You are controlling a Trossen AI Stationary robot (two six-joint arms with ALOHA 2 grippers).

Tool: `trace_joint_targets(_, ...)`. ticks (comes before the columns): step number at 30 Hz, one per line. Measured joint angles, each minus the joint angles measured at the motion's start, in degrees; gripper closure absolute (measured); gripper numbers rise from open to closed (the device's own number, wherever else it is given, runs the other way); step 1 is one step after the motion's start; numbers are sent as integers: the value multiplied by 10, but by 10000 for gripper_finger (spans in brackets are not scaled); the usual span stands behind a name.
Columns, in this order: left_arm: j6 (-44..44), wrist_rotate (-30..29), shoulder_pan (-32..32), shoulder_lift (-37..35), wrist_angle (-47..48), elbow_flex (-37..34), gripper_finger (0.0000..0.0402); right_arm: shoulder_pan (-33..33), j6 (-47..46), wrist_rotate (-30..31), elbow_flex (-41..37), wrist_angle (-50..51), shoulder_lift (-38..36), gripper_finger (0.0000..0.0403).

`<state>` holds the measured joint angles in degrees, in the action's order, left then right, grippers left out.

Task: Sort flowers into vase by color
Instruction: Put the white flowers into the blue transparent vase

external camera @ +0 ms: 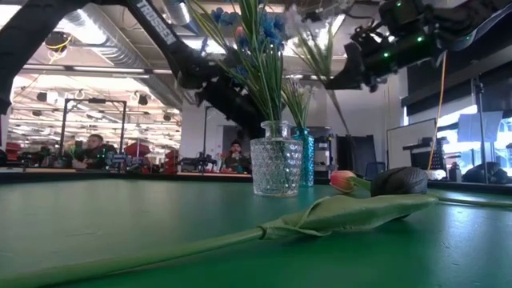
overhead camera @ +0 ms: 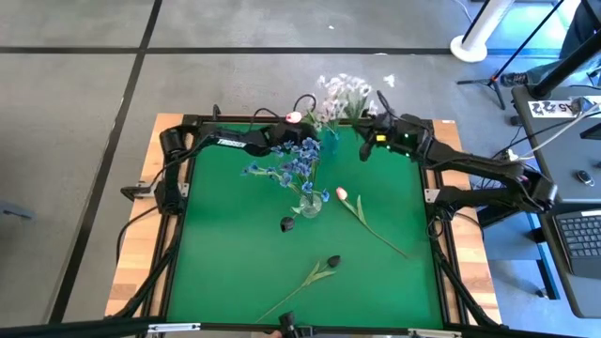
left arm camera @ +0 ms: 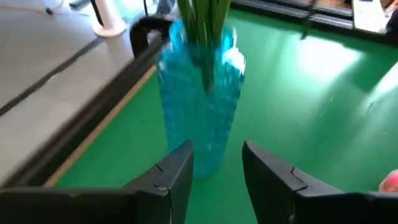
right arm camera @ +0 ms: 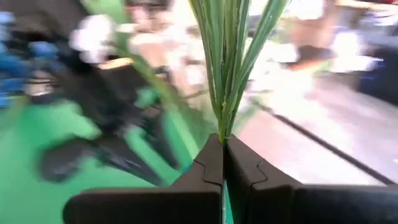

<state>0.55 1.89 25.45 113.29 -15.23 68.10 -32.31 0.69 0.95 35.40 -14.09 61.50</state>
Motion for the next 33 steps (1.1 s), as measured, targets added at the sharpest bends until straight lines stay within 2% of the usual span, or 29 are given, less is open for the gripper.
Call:
trace_joint_targets(4,-18,-11,0,-37,37,0,260,-4,-2,42,-16,2,-22,403)
trace_joint_targets(14,-26,-21,4,-92,90,-20,256,-15,-19,50,-94,-115,-88,403)
trace_joint_targets(17,-24,-33,6,-93,87,-35,256,-15,-19,73,-98,-117,-105,403)
trace_joint_targets(20,-14,-37,10,-93,84,-45,256,-17,-19,126,-98,-101,-104,403)
trace_joint_targets(22,-12,-37,13,-93,76,-46,256,-26,-25,160,-98,-95,-93,403)
trace_joint_targets(24,-8,-37,16,-93,58,-46,256,-43,-46,160,-98,-91,-68,403)
trace_joint_targets(28,5,-9,23,-93,10,-46,256,-84,-79,126,-98,-117,6,403)
trace_joint_targets(33,20,-3,33,-93,1,-46,255,-124,-110,56,-98,-225,128,403)
